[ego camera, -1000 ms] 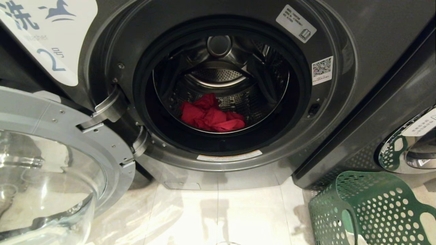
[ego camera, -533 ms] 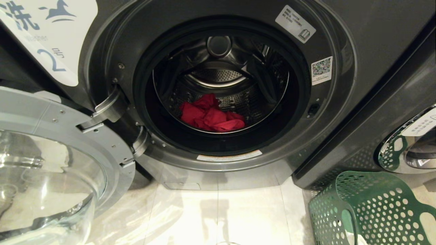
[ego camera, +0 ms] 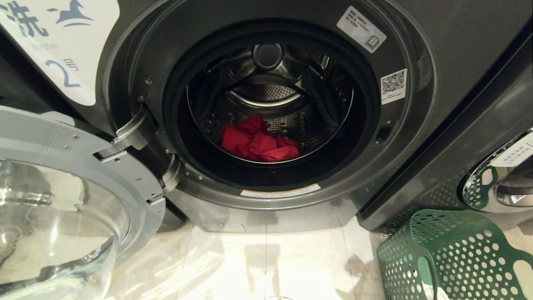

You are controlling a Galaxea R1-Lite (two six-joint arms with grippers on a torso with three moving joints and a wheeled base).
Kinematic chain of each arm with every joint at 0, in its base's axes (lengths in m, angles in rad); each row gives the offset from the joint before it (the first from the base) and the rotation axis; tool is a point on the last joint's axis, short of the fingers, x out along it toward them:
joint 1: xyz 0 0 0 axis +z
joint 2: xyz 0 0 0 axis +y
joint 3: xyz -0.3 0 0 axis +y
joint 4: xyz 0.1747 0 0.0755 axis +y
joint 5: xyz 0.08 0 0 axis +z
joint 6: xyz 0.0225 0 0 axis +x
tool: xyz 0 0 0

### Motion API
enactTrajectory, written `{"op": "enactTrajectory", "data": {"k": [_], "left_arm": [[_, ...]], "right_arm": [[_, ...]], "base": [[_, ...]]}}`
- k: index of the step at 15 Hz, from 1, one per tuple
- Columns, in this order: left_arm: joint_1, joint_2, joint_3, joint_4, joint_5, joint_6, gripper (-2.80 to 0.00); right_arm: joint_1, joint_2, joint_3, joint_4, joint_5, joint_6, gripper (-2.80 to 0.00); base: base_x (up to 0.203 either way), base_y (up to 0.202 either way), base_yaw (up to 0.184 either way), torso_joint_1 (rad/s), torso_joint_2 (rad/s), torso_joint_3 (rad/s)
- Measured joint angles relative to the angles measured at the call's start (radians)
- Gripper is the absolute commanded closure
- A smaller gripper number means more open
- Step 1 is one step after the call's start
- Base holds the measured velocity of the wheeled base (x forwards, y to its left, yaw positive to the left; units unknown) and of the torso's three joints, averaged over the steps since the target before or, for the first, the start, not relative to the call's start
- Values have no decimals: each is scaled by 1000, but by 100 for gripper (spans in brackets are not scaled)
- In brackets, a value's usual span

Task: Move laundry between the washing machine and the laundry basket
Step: Pick a cloth and place it into the basket

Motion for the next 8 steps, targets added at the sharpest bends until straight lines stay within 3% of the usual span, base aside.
{"op": "enactTrajectory", "data": {"k": [3,8], "left_arm": [[0,0,0,0,0,0,0],[0,0,0,0,0,0,0]], "right_arm": [[97,148,61,-222,10,-30,-280],[249,411,128,-579,-76,-19,-280]], "base": [[0,0,0,0,0,0],[0,0,0,0,0,0]]}}
